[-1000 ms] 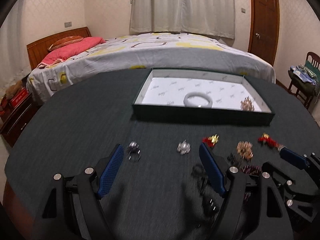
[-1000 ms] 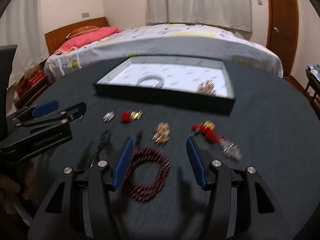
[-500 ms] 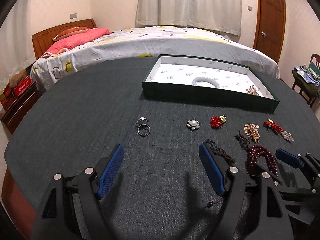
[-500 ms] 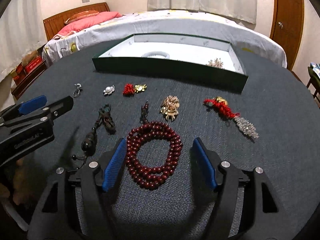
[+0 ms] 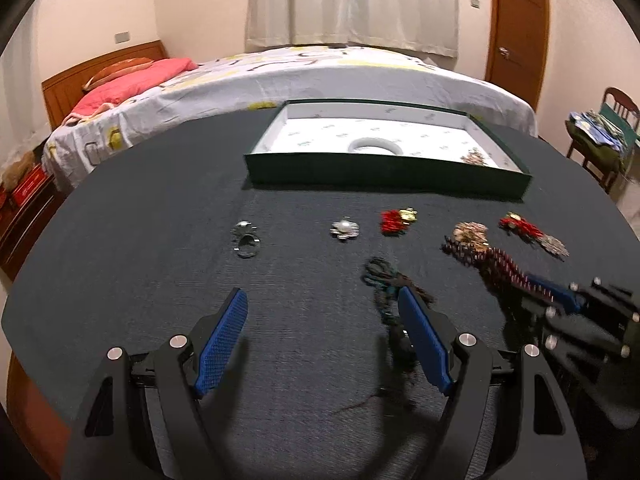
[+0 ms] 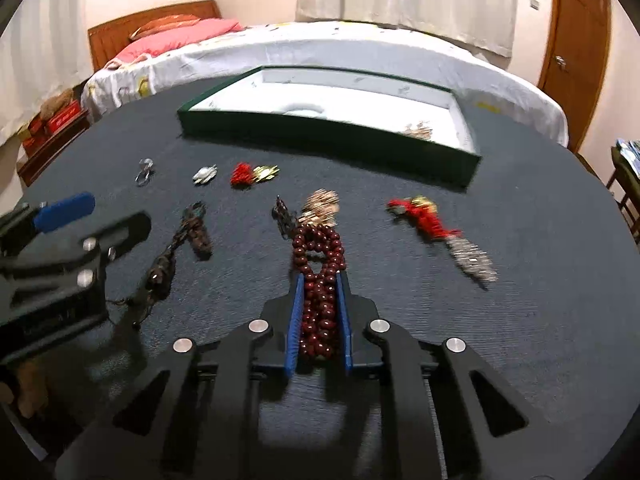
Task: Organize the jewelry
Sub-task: 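Grasp the dark red bead strand with the right tool while the left tool grasps the black cord pendant, then carry the bead strand with the right tool while the left tool carries the black pendant into the box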
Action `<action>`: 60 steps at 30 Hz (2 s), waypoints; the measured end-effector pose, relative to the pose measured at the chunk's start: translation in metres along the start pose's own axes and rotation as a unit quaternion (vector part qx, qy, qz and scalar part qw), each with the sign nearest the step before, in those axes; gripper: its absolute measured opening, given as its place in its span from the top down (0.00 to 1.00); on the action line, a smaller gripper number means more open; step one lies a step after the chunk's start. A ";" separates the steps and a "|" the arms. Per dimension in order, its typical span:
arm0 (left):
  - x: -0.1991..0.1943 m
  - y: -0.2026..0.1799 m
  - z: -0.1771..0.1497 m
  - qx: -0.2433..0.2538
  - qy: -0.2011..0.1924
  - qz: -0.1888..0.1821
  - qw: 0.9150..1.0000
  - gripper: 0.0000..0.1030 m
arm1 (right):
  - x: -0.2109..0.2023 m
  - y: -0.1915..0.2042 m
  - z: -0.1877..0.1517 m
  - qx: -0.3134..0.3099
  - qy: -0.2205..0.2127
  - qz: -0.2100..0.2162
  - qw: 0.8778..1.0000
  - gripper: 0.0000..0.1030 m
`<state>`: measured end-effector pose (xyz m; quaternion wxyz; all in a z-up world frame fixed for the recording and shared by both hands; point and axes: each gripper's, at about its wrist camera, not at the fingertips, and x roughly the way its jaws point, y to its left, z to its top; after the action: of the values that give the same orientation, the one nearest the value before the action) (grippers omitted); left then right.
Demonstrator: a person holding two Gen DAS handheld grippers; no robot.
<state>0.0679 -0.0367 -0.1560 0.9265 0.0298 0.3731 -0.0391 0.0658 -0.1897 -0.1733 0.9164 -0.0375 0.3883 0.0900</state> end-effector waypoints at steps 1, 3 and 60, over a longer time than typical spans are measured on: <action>-0.001 -0.003 -0.001 0.005 -0.001 -0.001 1.000 0.27 | -0.003 -0.004 0.001 0.006 -0.004 -0.002 1.000 0.85; -0.001 -0.007 -0.002 0.011 0.000 -0.005 1.000 0.28 | -0.010 -0.012 0.004 0.015 -0.014 -0.006 1.000 0.85; -0.024 -0.007 0.083 0.035 -0.095 -0.045 0.994 0.83 | -0.053 -0.036 0.074 0.043 -0.112 0.006 0.993 0.85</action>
<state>0.1072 -0.0489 -0.0803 0.9536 0.0410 0.2823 -0.0965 0.0892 -0.2223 -0.0835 0.9543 0.0150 0.2871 0.0821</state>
